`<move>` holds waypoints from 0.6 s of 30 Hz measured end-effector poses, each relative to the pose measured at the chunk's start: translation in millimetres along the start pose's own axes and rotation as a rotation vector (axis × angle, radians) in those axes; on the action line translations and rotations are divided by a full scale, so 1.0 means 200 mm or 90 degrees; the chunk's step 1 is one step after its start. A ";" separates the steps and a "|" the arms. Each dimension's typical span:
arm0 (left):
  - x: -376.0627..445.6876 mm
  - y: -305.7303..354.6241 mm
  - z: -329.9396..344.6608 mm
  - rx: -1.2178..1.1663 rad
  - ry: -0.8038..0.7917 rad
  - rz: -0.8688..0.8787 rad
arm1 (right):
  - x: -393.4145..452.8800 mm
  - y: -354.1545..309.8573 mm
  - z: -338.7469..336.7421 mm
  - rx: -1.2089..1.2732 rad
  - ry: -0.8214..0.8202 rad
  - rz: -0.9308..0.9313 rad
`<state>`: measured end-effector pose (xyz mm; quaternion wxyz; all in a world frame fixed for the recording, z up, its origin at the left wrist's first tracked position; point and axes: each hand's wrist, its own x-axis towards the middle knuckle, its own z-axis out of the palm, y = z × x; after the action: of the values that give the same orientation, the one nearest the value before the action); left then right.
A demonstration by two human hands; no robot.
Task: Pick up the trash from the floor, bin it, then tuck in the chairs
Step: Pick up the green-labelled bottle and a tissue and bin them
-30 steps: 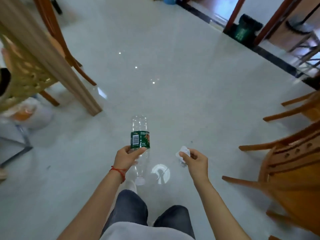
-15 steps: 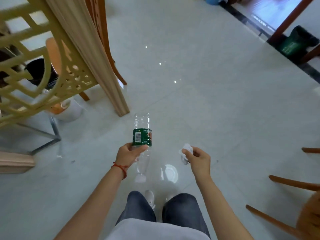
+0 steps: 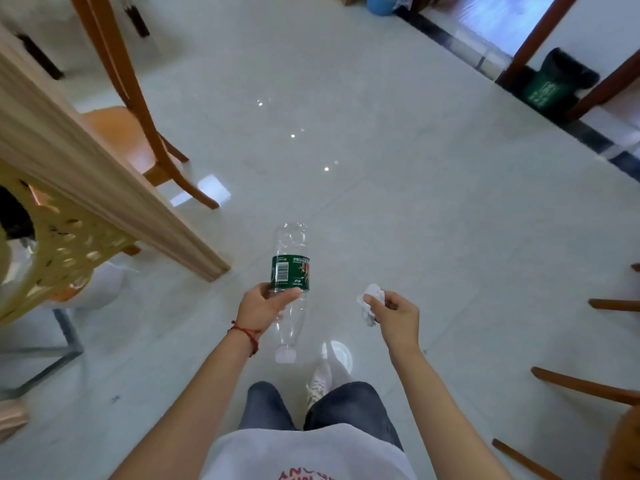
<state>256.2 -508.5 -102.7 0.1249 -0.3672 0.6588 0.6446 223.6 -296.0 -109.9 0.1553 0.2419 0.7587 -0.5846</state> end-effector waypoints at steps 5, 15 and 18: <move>0.22 0.24 0.19 0.048 -0.070 0.018 | 0.21 -0.13 -0.06 0.030 0.053 0.021; 0.74 0.67 0.51 0.168 -0.216 0.011 | 0.56 -0.37 -0.13 0.157 0.208 0.076; 0.85 0.82 0.61 0.203 -0.254 0.026 | 0.66 -0.44 -0.14 0.188 0.256 0.088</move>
<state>-6.7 -465.6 -104.3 0.2961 -0.1951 0.7216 0.5946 66.2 -262.5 -98.5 0.0038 0.4243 0.6624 -0.6175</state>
